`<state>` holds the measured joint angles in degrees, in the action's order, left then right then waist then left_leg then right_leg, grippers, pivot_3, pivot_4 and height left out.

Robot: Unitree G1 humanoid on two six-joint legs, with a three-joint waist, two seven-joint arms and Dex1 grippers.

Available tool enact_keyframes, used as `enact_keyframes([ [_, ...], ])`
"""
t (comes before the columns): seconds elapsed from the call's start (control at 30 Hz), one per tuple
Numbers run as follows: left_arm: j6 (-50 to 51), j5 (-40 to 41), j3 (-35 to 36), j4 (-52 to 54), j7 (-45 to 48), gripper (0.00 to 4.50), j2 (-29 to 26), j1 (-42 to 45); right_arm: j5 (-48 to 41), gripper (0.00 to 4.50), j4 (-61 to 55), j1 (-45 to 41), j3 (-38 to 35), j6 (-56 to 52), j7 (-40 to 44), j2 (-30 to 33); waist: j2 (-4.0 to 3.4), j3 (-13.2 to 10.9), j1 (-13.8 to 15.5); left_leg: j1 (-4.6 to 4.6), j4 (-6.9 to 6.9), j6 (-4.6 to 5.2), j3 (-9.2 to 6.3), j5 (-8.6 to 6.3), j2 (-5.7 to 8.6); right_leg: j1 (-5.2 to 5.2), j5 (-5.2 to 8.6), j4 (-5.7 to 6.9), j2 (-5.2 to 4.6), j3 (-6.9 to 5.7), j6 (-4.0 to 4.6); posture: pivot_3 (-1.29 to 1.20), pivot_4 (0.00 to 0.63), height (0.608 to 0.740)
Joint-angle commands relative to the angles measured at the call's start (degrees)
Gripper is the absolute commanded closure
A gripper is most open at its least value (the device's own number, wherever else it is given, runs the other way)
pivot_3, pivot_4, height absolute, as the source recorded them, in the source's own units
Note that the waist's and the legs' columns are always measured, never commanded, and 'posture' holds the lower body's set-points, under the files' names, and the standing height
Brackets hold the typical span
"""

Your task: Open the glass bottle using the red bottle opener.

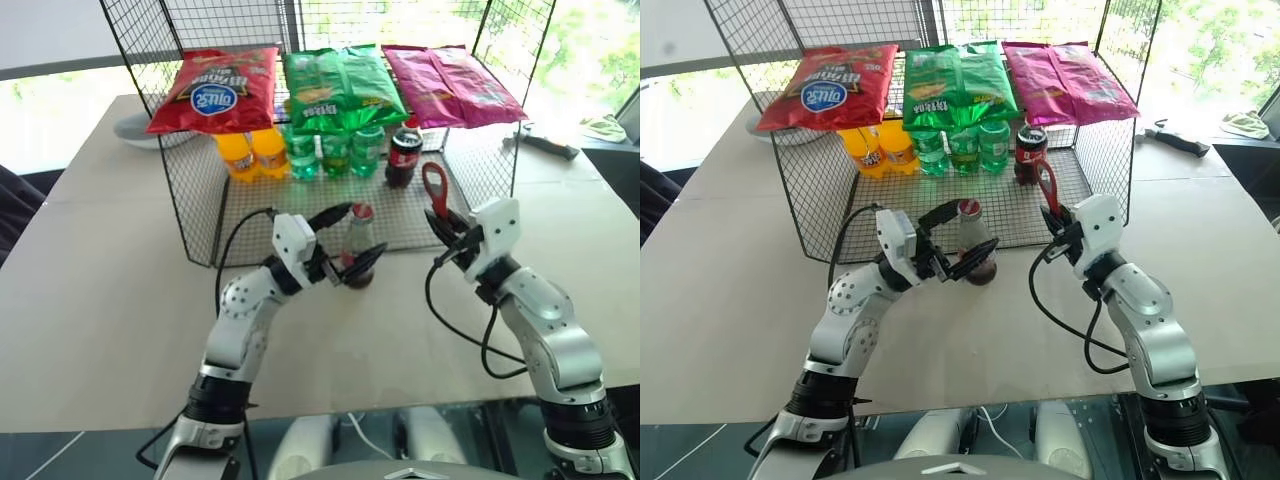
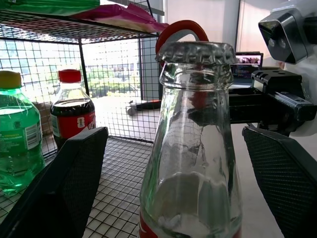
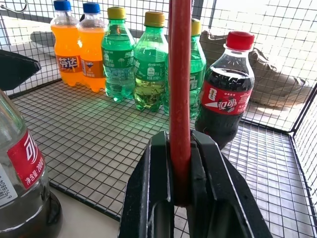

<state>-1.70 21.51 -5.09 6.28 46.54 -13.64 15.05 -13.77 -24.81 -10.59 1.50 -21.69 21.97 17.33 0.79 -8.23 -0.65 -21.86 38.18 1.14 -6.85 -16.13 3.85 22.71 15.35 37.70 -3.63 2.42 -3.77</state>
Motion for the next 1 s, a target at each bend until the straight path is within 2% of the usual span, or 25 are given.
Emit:
enact_keyframes([
  [0.03,-0.8,1.1,-0.1,2.8,0.8,0.02,-0.1,0.6,0.0,4.50,-1.2,-0.8,-0.1,1.9,0.0,-0.4,0.00,0.0,0.0,0.00,0.00,0.00,0.00,0.00,0.00,0.00,0.00,0.00,0.00,0.00,0.00,0.00,0.150,0.740],
  [0.27,-0.7,1.4,-0.6,3.0,1.3,0.02,0.0,0.2,0.2,4.50,-0.5,-1.1,0.3,2.4,0.1,-0.8,0.00,0.0,0.0,0.00,0.00,0.00,0.00,0.00,0.00,0.00,0.00,0.00,0.01,0.00,0.00,0.00,0.150,0.740],
  [0.37,-0.8,1.3,-0.5,3.1,1.3,0.88,0.0,0.1,0.2,4.50,-0.3,-1.2,0.5,2.6,0.1,-0.9,0.00,0.0,0.0,0.00,0.00,0.00,0.00,0.00,0.00,0.00,0.00,0.00,0.01,0.00,0.00,0.00,0.150,0.740],
  [0.4,-0.8,1.3,-0.5,3.1,1.2,1.39,0.0,0.1,0.3,4.50,-0.2,-1.2,0.5,2.6,0.2,-1.0,0.00,0.0,0.0,0.00,0.00,0.00,0.00,0.00,0.00,0.00,0.00,0.00,0.01,0.00,0.00,0.00,0.150,0.740],
  [0.43,-0.8,1.2,-0.5,3.1,1.2,1.70,0.0,0.1,0.3,4.50,-0.1,-1.2,0.6,2.7,0.2,-1.0,0.00,0.0,0.0,0.00,0.00,0.00,0.00,0.00,0.00,0.00,0.00,0.00,0.01,0.00,0.00,0.00,0.150,0.740],
  [1.0,-0.5,0.9,-1.0,2.7,1.4,1.70,-0.3,-0.1,1.5,4.50,-0.2,-1.3,2.5,3.5,0.7,-0.8,0.00,0.0,0.0,0.00,0.00,0.00,0.00,0.00,0.00,0.00,0.00,-0.01,0.02,0.00,0.00,0.00,0.150,0.740],
])
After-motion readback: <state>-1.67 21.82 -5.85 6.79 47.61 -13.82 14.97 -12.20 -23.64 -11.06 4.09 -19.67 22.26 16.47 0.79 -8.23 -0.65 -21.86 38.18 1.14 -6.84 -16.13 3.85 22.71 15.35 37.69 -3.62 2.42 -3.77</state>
